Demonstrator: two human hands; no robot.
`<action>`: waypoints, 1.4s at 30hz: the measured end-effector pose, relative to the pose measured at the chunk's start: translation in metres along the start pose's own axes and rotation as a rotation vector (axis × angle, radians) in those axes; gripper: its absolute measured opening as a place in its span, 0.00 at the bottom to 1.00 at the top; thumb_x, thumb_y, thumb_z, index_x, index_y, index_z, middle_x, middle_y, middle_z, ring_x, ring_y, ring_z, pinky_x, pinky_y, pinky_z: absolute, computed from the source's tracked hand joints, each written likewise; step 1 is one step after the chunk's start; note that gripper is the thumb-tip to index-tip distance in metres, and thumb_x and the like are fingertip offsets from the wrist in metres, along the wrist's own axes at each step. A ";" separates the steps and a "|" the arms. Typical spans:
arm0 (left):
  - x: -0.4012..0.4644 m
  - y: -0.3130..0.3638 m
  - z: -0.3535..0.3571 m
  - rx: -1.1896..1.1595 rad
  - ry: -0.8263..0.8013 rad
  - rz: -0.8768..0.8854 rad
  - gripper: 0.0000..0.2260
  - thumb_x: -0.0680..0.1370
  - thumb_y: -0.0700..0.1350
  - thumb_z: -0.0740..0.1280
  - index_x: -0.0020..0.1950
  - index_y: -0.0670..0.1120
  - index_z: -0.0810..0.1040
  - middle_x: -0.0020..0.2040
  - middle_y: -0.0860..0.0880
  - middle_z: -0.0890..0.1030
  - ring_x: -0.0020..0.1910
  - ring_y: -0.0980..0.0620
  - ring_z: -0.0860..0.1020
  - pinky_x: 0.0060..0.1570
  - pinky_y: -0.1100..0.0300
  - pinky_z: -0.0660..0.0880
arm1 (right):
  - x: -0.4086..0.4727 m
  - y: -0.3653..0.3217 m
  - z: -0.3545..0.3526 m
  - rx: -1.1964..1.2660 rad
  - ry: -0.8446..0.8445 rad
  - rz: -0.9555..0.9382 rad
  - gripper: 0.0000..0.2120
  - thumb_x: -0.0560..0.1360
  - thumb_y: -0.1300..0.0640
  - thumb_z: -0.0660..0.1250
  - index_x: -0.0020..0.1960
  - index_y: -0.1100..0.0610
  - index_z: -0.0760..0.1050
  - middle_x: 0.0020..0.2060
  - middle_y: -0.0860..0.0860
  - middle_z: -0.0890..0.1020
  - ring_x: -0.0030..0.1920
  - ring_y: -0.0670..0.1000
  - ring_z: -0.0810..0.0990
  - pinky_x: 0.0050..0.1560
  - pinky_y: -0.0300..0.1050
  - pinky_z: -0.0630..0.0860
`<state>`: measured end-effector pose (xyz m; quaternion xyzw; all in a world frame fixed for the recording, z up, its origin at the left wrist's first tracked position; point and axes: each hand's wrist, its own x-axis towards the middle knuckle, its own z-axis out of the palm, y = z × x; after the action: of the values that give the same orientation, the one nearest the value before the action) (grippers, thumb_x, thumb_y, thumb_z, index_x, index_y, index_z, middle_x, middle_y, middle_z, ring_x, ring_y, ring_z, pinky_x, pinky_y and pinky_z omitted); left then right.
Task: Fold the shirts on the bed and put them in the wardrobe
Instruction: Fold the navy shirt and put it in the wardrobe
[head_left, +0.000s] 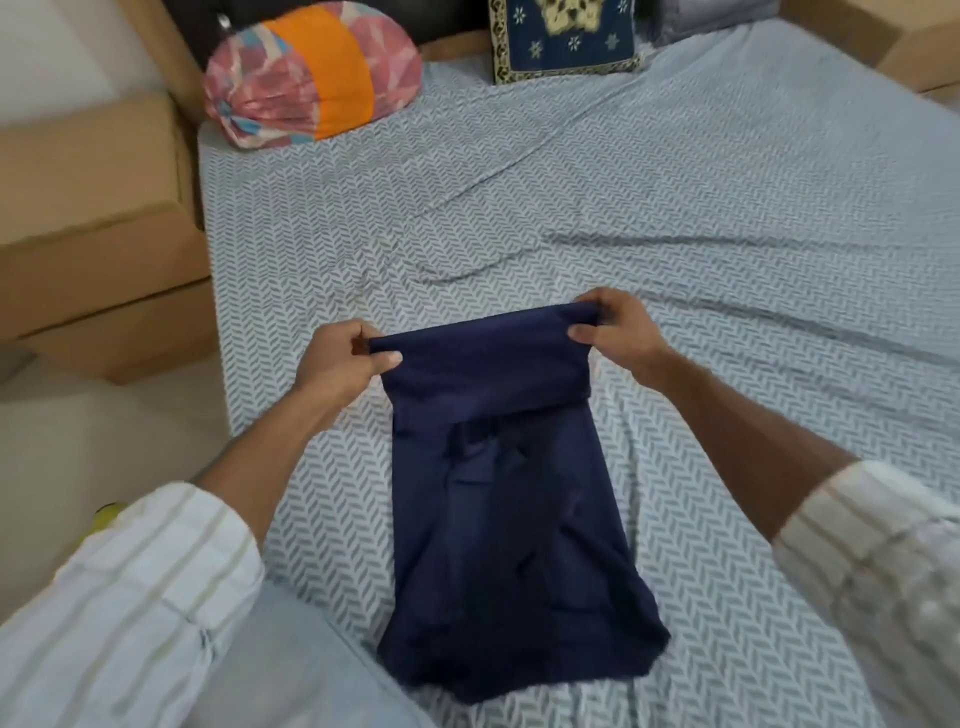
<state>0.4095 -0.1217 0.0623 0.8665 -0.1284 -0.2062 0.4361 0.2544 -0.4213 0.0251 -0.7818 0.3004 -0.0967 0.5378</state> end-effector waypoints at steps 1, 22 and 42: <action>-0.017 -0.003 -0.004 0.014 -0.003 0.051 0.06 0.72 0.40 0.77 0.42 0.46 0.80 0.38 0.50 0.81 0.36 0.54 0.77 0.42 0.61 0.73 | -0.017 -0.001 -0.005 -0.058 0.002 -0.019 0.11 0.65 0.58 0.74 0.45 0.49 0.79 0.39 0.48 0.83 0.42 0.48 0.80 0.50 0.53 0.79; -0.226 -0.133 0.023 0.807 -0.391 0.643 0.13 0.62 0.40 0.72 0.39 0.55 0.74 0.42 0.61 0.70 0.50 0.58 0.68 0.49 0.58 0.60 | -0.286 0.105 0.011 -0.810 -0.161 -0.362 0.14 0.56 0.58 0.69 0.39 0.44 0.75 0.35 0.35 0.74 0.43 0.45 0.73 0.47 0.46 0.54; -0.176 -0.109 0.097 0.921 -0.374 0.478 0.28 0.82 0.56 0.56 0.81 0.49 0.55 0.81 0.50 0.52 0.80 0.50 0.49 0.76 0.45 0.55 | -0.207 0.082 0.097 -0.989 -0.329 -0.315 0.33 0.80 0.37 0.51 0.81 0.46 0.46 0.81 0.50 0.45 0.80 0.53 0.45 0.76 0.59 0.53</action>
<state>0.2138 -0.0551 -0.0340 0.8630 -0.4740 -0.1742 0.0163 0.1047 -0.2467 -0.0518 -0.9819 0.1013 0.1003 0.1246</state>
